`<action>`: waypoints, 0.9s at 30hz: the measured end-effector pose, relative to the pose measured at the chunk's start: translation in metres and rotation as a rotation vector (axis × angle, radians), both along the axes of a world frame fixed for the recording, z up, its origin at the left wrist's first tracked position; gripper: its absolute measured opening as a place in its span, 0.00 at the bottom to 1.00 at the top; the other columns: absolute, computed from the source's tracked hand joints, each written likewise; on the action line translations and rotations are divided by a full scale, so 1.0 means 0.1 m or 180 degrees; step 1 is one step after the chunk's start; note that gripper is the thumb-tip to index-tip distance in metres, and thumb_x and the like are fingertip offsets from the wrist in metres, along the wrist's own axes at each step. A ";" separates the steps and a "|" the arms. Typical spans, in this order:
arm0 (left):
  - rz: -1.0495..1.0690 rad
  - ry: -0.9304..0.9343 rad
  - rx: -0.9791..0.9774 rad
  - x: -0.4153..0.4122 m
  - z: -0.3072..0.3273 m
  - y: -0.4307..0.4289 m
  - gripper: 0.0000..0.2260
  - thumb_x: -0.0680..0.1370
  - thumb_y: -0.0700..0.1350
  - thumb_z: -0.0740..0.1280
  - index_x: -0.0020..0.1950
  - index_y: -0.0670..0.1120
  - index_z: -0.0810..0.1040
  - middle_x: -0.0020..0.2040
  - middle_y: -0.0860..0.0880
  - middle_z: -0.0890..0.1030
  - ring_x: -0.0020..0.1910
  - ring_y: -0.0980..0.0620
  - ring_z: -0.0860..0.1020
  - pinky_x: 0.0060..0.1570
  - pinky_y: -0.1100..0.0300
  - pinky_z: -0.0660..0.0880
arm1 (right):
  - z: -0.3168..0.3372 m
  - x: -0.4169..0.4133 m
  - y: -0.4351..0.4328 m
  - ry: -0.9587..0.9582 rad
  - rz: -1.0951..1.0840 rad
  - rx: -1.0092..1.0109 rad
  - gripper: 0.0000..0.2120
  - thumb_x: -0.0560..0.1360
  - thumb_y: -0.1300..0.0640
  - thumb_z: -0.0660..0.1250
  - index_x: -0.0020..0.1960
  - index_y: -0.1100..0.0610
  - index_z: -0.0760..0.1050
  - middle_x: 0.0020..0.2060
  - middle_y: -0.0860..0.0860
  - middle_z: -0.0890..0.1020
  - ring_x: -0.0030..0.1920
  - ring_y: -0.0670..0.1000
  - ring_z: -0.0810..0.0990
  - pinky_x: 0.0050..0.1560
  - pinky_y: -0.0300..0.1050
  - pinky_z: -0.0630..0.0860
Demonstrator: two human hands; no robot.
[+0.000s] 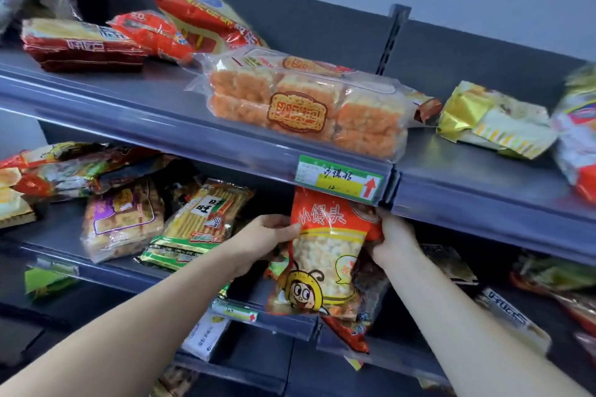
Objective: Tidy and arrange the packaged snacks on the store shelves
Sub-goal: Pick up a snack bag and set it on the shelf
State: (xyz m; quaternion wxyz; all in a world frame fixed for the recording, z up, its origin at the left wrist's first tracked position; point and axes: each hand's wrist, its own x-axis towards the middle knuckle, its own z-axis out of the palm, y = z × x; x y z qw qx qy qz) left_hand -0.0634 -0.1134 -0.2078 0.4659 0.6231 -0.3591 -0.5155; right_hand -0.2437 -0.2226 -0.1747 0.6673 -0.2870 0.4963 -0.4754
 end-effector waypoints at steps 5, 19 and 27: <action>-0.0282 -0.0071 -0.0083 -0.51 0.04 -0.04 0.09 0.74 0.37 0.72 0.53 0.37 0.79 0.44 0.42 0.83 0.36 0.49 0.81 0.30 0.59 0.78 | -0.03 -0.54 0.06 -0.0025 0.0046 0.0027 0.06 0.75 0.58 0.68 0.51 0.58 0.77 0.44 0.58 0.83 0.37 0.55 0.82 0.41 0.51 0.80; -0.0612 -0.0159 0.0031 -2.55 0.16 0.14 0.05 0.77 0.34 0.66 0.51 0.41 0.77 0.41 0.45 0.82 0.34 0.50 0.81 0.30 0.58 0.80 | 0.04 -2.97 0.70 0.0368 0.0642 -0.0319 0.18 0.74 0.44 0.67 0.56 0.57 0.78 0.51 0.56 0.84 0.52 0.56 0.81 0.51 0.49 0.77; -0.1042 -0.0209 -0.0258 -3.99 0.42 0.14 0.05 0.77 0.33 0.66 0.50 0.42 0.78 0.45 0.41 0.82 0.39 0.45 0.81 0.34 0.54 0.82 | 0.30 -4.50 1.00 0.0358 0.0223 -0.0719 0.19 0.73 0.46 0.68 0.60 0.55 0.76 0.54 0.54 0.84 0.57 0.57 0.80 0.61 0.53 0.74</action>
